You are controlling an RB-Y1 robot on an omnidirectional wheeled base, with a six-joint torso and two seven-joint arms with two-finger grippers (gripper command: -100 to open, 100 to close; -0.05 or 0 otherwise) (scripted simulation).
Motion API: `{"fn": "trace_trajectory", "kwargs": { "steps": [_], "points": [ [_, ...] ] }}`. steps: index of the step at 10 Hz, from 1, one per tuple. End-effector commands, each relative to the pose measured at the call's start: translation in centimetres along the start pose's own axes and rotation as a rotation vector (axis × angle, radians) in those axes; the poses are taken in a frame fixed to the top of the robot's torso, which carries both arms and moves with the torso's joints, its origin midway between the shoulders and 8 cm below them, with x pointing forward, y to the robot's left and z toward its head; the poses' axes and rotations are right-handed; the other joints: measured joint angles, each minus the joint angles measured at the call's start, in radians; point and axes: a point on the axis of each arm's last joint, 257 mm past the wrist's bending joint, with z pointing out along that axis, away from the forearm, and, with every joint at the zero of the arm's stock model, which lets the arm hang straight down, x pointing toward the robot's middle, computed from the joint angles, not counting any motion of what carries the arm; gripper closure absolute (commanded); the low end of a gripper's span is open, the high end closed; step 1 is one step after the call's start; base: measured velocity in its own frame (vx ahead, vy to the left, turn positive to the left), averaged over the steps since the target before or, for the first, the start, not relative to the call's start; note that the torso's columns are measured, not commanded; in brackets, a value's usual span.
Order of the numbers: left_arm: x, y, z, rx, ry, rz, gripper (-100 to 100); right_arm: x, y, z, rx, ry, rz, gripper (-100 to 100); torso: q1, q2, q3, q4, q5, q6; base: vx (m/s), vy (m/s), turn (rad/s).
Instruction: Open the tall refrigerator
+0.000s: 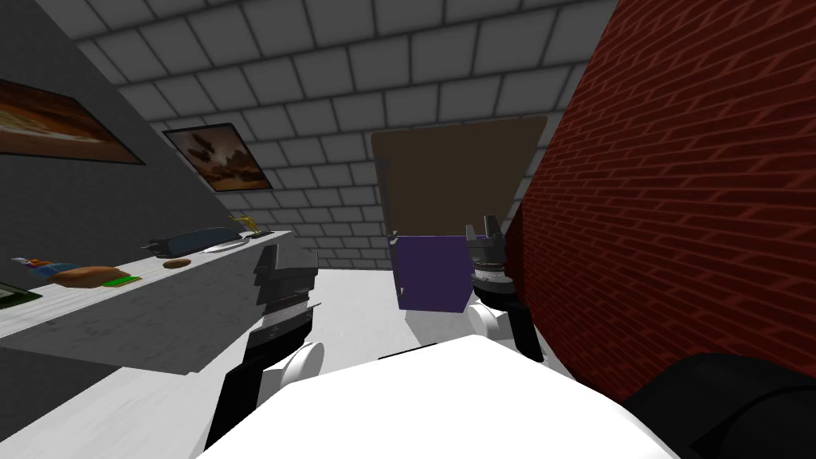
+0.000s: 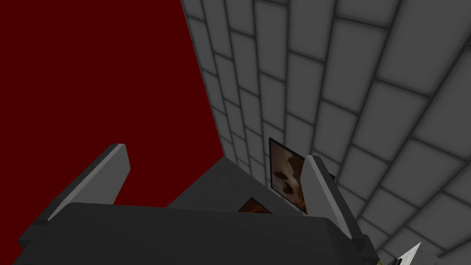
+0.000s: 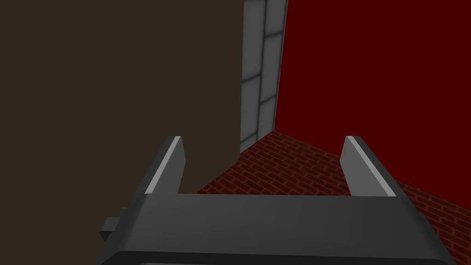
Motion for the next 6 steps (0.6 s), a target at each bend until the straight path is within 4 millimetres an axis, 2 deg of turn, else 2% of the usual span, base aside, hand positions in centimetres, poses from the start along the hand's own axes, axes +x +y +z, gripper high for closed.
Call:
{"fn": "trace_trajectory", "kwargs": {
  "steps": [1,6],
  "points": [
    [0.00,0.00,0.00,0.000,0.000,0.000,0,0.00,0.00,0.00,0.000,0.000,0.000,0,0.000,0.041,-0.082,0.041,0.000,0.000,0.000,0.000,0.000],
    [0.00,-0.01,0.00,0.000,0.000,0.000,0,0.00,0.01,0.00,0.000,0.000,0.000,0,0.000,0.396,-0.792,0.396,0.000,0.000,0.000,0.000,0.000]
  ]
}}
